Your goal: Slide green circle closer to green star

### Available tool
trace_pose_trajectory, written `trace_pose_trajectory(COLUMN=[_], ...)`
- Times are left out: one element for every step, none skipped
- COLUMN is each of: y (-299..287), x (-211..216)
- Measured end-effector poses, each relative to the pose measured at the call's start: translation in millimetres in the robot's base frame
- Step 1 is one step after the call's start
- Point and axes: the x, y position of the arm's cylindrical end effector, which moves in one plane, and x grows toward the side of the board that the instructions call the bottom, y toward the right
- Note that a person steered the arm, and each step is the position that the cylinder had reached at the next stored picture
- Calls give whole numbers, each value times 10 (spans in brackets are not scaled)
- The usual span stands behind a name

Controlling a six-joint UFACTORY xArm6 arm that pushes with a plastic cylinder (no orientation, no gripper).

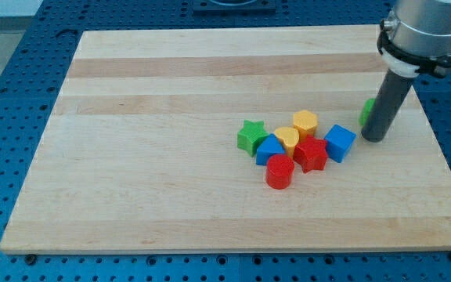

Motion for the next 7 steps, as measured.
trace_pose_trajectory(y=[439, 672, 581, 241, -412, -733, -401], x=[251, 171, -116, -319, -365, -366, -477])
